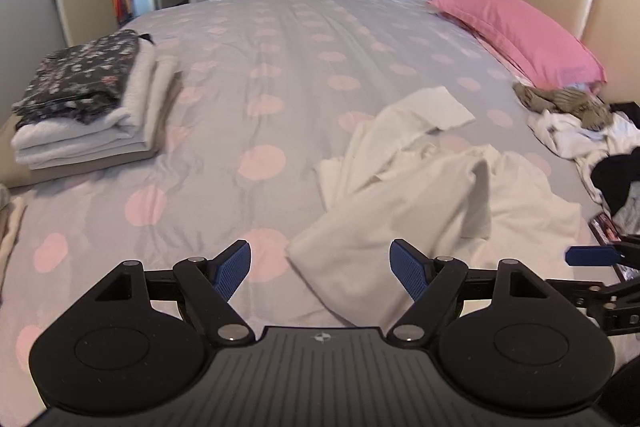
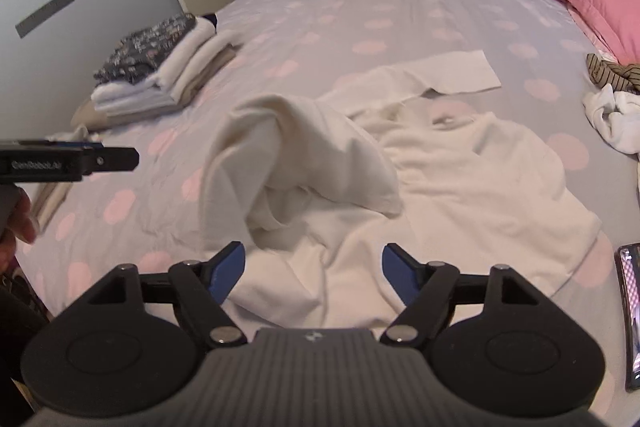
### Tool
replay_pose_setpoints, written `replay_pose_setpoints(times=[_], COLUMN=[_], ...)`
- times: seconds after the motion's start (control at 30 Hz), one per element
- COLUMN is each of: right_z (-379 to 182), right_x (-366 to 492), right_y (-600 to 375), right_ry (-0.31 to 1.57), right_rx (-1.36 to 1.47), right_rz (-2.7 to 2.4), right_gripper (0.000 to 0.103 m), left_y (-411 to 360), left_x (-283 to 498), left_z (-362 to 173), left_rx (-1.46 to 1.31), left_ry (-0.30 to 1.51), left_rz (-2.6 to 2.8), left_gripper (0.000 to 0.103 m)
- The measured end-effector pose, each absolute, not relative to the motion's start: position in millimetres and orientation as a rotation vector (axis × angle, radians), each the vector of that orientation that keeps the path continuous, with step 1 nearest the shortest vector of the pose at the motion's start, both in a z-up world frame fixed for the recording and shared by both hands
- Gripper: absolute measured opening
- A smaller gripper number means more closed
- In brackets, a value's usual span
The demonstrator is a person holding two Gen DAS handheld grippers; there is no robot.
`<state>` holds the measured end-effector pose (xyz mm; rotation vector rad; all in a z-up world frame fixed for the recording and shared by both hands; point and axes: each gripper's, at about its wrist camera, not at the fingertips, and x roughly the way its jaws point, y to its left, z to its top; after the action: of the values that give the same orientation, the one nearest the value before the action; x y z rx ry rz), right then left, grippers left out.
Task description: Fold clothes
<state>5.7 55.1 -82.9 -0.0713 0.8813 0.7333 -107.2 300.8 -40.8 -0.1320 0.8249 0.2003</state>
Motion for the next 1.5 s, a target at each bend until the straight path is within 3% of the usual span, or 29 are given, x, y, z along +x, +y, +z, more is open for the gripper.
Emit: replay_pose_setpoints(times=[0.53, 0.63, 0.67, 0.8, 0.87, 0.97, 1.0, 1.27, 1.5], right_z=[-107, -121, -128, -151, -159, -157, -153, -98, -116], right_x=[41, 42, 40, 42, 45, 48, 49, 56, 57], right_y=[61, 64, 66, 65, 63, 60, 60, 45, 35], right_ry=[0.935, 0.964, 0.978, 1.029, 1.044, 1.043, 1.031, 0.817, 0.918], right_rx=[-0.367, -0.381, -0.391, -0.411, -0.413, -0.377, -0.36, -0.265, -0.238], right_rz=[0.807, 0.812, 0.819, 0.8, 0.786, 0.773, 0.763, 0.66, 0.613], right_gripper=[0.086, 0.084, 0.084, 0.046, 0.038, 0.014, 0.0, 0.0, 0.006], left_y=[249, 249, 251, 259, 264, 273, 276, 312, 336], left_x=[-69, -60, -58, -51, -52, -53, -53, -69, -89], left_z=[-75, -87, -90, -100, -102, -94, -90, -35, -26], left_rx=[-0.043, -0.031, -0.039, -0.065, -0.069, -0.094, -0.104, -0.216, -0.182], left_ry=[0.907, 0.932, 0.946, 0.986, 0.989, 0.968, 0.956, 0.766, 0.812], left_rz=[0.008, 0.031, 0.038, 0.076, 0.097, 0.131, 0.143, 0.248, 0.384], left_gripper=[0.076, 0.067, 0.057, 0.044, 0.035, 0.02, 0.017, 0.01, 0.007])
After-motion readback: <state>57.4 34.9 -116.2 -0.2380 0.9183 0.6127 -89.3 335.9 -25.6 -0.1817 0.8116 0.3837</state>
